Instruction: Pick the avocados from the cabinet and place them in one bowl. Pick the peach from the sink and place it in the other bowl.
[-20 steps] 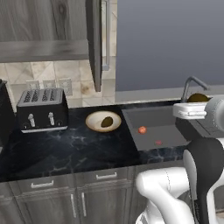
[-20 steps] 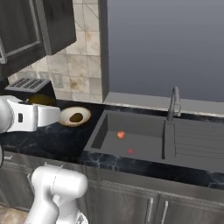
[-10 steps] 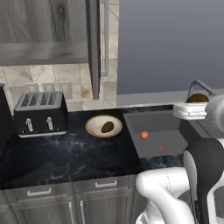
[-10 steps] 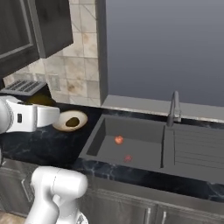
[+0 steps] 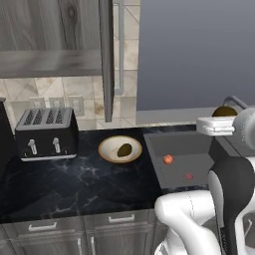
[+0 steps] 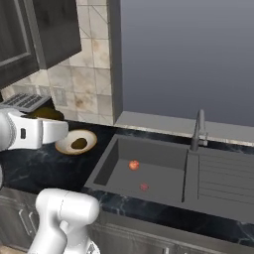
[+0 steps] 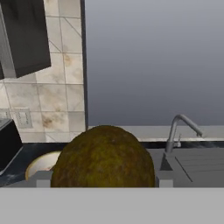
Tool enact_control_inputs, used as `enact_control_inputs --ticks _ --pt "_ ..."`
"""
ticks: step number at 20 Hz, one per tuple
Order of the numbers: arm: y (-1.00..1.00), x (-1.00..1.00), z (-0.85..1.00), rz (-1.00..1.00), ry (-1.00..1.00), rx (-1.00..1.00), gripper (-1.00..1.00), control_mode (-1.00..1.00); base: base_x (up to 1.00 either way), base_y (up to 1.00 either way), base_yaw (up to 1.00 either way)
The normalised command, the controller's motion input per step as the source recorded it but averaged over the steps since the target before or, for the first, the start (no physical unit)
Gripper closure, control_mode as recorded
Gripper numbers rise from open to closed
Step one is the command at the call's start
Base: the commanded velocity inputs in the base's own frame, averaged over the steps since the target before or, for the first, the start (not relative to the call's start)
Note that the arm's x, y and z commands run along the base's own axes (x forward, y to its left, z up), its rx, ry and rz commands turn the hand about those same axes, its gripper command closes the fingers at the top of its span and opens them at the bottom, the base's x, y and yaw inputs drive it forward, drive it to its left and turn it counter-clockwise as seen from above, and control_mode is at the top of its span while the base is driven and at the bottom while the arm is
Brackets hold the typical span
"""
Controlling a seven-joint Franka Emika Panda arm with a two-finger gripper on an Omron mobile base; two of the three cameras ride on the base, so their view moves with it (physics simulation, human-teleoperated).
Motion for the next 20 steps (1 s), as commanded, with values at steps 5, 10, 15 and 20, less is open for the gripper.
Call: enact_control_inputs --ticks 5,10,15,20 --pt "-0.15 0.28 0.0 0.08 0.02 0.0 1.0 -1.0 0.0 0.0 0.0" --pt "-0.18 0.62 -0.04 0.22 0.09 0.0 1.0 -1.0 0.0 0.0 0.0" --pt "0.04 0.37 -0.17 0.34 0.27 0.01 1.0 -1.0 0.0 0.0 0.0" --pt "0.22 0.66 -0.45 0.16 0.29 -0.13 1.0 -1.0 0.0 0.0 0.0"
